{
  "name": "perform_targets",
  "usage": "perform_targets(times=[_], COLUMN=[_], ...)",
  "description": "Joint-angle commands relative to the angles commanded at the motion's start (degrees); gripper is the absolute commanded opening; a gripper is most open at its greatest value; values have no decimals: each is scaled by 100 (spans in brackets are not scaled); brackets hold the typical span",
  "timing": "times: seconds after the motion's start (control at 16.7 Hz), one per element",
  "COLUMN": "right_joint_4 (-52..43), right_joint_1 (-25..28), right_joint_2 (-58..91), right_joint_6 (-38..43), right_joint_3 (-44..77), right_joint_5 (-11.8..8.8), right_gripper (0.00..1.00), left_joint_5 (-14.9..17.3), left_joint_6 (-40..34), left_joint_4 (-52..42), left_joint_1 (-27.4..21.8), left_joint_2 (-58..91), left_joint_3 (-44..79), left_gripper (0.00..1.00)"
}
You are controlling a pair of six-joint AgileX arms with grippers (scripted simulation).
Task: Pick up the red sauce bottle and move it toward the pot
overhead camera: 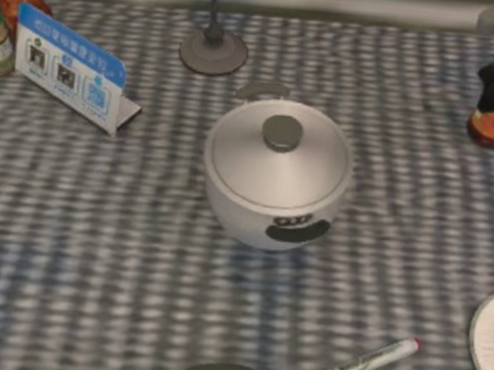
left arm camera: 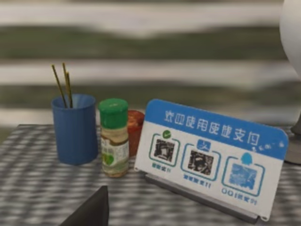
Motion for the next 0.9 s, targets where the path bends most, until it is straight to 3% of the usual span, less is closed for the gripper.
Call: perform_targets(times=[0.12, 0.18, 0.9], right_joint_4=[0, 0, -12], right_joint_1=[0, 0, -27], right_joint_2=[0, 0, -425], right_joint_6=[0, 0, 22], right_joint_3=[0, 0, -417], right_joint_5=[0, 0, -1], right_gripper=[2, 0, 0], left_joint_5=[0, 0, 0], left_joint_6=[0, 0, 0], left_joint_4=[0, 0, 0], left_joint_1=[0, 0, 0], left_joint_2=[0, 0, 0], left_joint_3=[0, 0, 0], left_gripper=[100, 100, 100])
